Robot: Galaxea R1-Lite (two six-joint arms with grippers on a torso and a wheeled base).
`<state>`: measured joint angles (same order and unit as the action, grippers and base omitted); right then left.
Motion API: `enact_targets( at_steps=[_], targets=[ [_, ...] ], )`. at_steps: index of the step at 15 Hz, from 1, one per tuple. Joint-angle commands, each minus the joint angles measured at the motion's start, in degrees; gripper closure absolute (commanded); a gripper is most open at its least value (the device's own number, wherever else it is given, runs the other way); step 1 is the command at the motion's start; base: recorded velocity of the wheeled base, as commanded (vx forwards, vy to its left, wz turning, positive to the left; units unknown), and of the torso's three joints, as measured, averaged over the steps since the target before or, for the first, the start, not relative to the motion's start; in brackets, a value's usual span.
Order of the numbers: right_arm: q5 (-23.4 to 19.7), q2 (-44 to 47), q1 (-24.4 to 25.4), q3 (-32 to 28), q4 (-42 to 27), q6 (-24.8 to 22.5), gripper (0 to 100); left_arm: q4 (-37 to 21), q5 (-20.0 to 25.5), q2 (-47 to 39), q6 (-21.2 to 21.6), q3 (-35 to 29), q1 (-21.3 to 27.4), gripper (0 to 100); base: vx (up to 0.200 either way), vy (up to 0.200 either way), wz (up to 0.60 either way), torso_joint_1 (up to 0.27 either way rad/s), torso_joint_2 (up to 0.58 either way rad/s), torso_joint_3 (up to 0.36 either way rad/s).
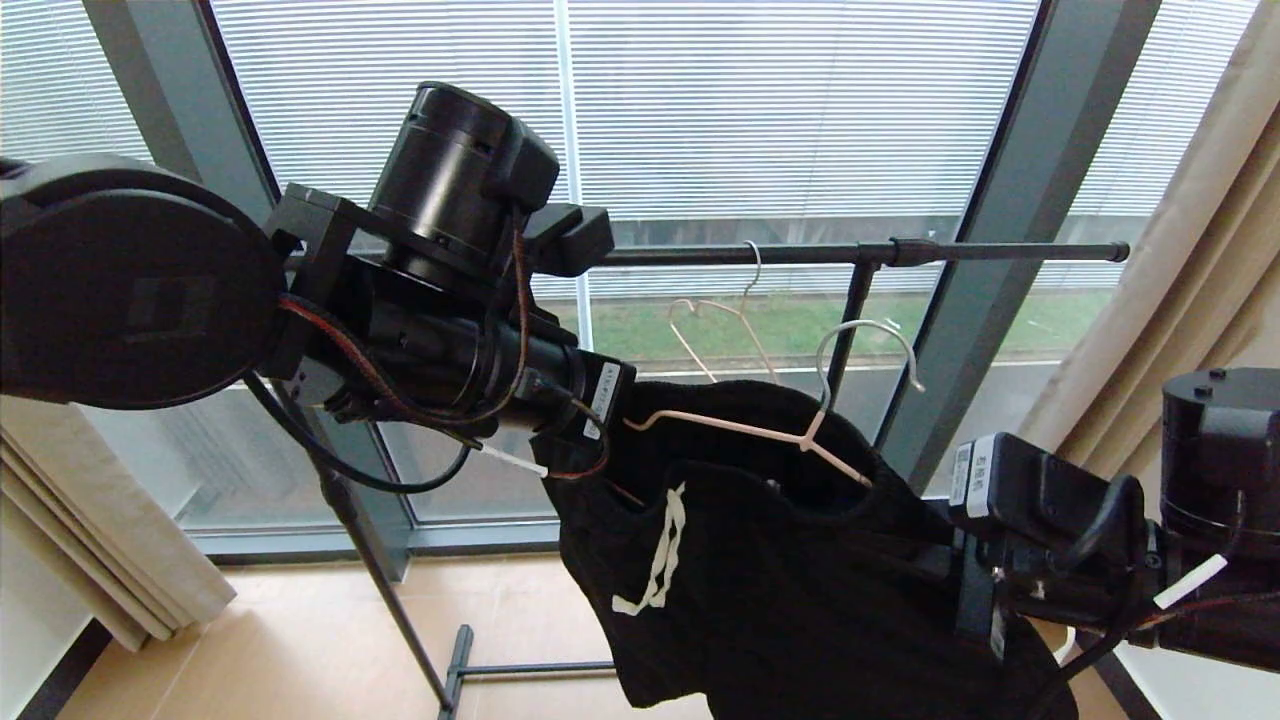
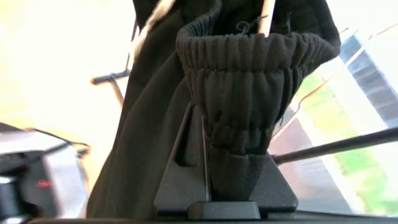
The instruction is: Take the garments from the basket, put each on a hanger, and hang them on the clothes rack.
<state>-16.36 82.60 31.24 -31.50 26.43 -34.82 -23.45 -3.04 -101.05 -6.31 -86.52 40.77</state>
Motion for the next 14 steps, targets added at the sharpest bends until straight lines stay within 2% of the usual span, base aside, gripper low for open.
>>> enact_targets(
  at_steps=[1,3,4,8,11,12,14],
  targets=[
    [1.68,-0.07,1.45,2.15,0.99,-0.78,100,-0.8,-0.13,-0.47,-0.19,-1.73,0.98,100,0.0,0.0,0.0,0.0,0.0,0.0],
    [6.43,0.98,3.38,2.23,1.26,-0.78,100,-1.95,-1.36,-0.29,-0.1,-2.78,1.86,100,0.0,0.0,0.0,0.0,0.0,0.0],
    [6.96,1.68,4.0,2.15,1.34,-0.69,100,-2.03,-2.68,-0.29,-0.28,-2.78,1.95,100,0.0,0.0,0.0,0.0,0.0,0.0],
    [7.04,6.78,5.05,2.32,5.83,-0.25,100,-1.95,-2.68,-0.2,-0.36,-3.04,1.95,100,0.0,0.0,0.0,0.0,0.0,0.0],
    [7.04,12.58,5.23,3.64,14.88,0.63,100,-1.86,-2.15,-0.47,-0.36,-4.36,1.16,100,0.0,0.0,0.0,0.0,0.0,0.0],
    [6.96,15.04,5.23,4.17,19.45,1.33,100,-1.86,-2.06,-0.64,-0.28,-4.89,1.16,100,0.0,0.0,0.0,0.0,0.0,0.0],
    [6.96,18.12,5.23,4.17,24.28,3.53,100,-1.77,-1.97,-0.64,-0.01,-4.89,1.51,100,0.0,0.0,0.0,0.0,0.0,0.0]
  ],
)
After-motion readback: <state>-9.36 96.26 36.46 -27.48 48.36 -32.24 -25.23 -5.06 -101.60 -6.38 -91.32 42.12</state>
